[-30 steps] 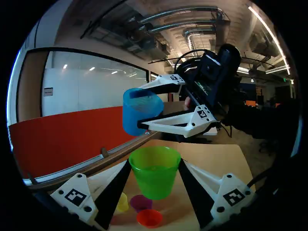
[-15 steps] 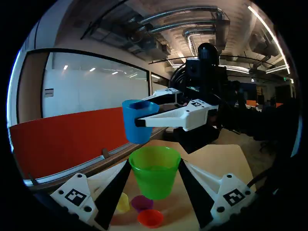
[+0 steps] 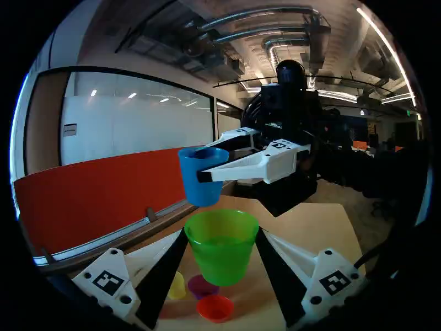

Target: Pour water

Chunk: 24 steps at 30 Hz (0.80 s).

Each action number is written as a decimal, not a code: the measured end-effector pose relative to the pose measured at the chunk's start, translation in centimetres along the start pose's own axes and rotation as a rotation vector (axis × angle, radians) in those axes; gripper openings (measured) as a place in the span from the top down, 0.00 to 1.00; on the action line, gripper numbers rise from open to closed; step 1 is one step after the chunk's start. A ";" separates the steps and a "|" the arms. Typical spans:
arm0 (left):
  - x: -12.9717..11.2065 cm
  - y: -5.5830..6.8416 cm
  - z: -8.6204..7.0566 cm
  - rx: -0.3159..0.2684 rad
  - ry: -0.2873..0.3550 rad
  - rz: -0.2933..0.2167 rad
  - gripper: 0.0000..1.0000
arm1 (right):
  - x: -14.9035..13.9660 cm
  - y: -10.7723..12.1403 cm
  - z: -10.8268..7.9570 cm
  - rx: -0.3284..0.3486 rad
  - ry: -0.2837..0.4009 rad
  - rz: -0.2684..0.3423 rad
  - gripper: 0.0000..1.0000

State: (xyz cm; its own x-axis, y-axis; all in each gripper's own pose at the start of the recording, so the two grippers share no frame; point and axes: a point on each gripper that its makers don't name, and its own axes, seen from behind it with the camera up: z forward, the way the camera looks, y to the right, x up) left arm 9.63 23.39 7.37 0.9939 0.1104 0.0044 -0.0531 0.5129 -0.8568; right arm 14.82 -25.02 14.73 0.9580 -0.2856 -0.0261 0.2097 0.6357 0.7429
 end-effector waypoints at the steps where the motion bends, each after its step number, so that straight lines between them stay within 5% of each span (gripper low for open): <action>1: -0.2 0.1 -0.1 -0.002 -0.007 0.001 0.13 | -0.2 -0.1 -0.1 0.001 -0.005 -0.001 0.09; 24: -6.0 2.7 -1.5 -0.046 -0.204 0.019 0.13 | -6.4 -3.5 -2.5 0.080 -0.140 0.012 0.09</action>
State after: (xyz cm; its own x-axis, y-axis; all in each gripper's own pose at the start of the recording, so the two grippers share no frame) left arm 3.67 22.81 4.25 0.9522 0.2923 0.0890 -0.0620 0.4701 -0.8804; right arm 8.45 -23.59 10.61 0.9225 -0.3790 0.0730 0.1766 0.5825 0.7934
